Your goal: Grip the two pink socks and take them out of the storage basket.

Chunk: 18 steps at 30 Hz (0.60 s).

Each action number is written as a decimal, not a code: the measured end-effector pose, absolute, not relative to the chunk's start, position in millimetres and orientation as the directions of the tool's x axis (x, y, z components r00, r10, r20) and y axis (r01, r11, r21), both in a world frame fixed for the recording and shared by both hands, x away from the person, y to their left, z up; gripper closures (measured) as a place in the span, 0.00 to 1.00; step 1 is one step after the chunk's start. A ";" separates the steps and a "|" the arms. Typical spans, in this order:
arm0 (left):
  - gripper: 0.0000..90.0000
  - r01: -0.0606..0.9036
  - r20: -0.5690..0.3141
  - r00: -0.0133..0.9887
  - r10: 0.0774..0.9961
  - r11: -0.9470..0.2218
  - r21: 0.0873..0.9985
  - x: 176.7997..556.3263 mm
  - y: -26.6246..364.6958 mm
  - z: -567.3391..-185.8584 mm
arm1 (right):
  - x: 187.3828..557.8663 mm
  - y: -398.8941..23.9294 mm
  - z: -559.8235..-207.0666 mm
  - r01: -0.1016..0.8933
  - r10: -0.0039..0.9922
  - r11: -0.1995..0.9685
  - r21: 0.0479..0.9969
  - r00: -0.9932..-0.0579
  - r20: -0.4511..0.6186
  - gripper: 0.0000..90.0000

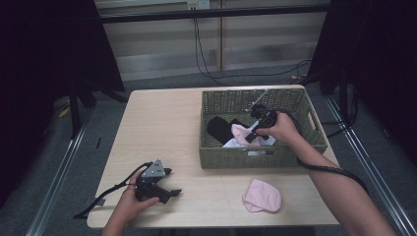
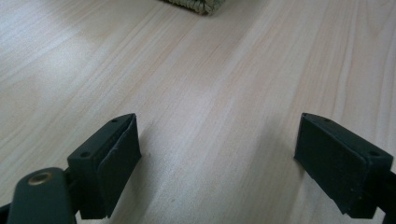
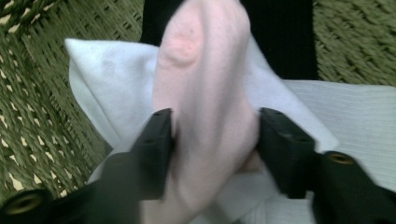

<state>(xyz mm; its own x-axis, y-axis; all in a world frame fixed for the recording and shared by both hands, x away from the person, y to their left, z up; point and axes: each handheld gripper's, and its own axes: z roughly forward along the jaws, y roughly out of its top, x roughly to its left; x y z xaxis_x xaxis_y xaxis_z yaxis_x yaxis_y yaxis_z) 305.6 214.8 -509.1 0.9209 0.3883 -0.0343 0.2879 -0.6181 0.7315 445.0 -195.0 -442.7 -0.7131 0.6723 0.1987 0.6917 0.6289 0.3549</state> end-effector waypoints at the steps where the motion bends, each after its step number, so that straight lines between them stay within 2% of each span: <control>1: 0.15 0.288 -0.034 0.921 0.388 -0.618 0.731 305.6 214.8 -509.0 | 445.1 -194.1 -444.4 0.691 0.669 0.635 0.345 -0.715 0.203 0.66; 2: 0.15 0.288 -0.034 0.921 0.388 -0.618 0.731 305.6 214.8 -509.0 | 445.1 -194.1 -444.4 0.691 0.669 0.635 0.345 -0.715 0.203 0.66; 3: 0.15 0.290 -0.036 0.920 0.389 -0.617 0.731 305.4 214.7 -509.1 | 444.4 -193.2 -444.5 0.696 0.665 0.635 0.336 -0.713 0.221 0.78; 4: 0.15 0.289 -0.036 0.921 0.389 -0.618 0.731 305.5 214.7 -509.1 | 444.1 -192.9 -443.8 0.694 0.661 0.637 0.335 -0.716 0.224 0.83; 7: 0.15 0.288 -0.034 0.921 0.388 -0.619 0.731 305.6 214.8 -509.0 | 442.5 -191.7 -440.6 0.691 0.653 0.642 0.330 -0.720 0.236 0.88; 13: 0.15 0.288 -0.034 0.921 0.388 -0.619 0.731 305.6 214.8 -509.0 | 440.0 -196.3 -429.6 0.668 0.633 0.667 0.330 -0.742 0.222 0.89; 18: 0.15 0.289 -0.037 0.921 0.387 -0.619 0.730 305.7 214.8 -508.9 | 437.7 -202.1 -418.8 0.686 0.646 0.643 0.340 -0.725 0.239 0.89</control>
<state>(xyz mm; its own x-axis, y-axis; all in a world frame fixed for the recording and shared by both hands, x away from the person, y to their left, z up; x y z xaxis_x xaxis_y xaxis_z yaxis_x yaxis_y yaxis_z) 305.7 214.8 -508.9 0.9215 0.3867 -0.0368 0.2891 -0.6194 0.7299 437.7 -202.1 -418.8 -0.7247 0.6461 0.2393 0.6859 0.6432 0.3403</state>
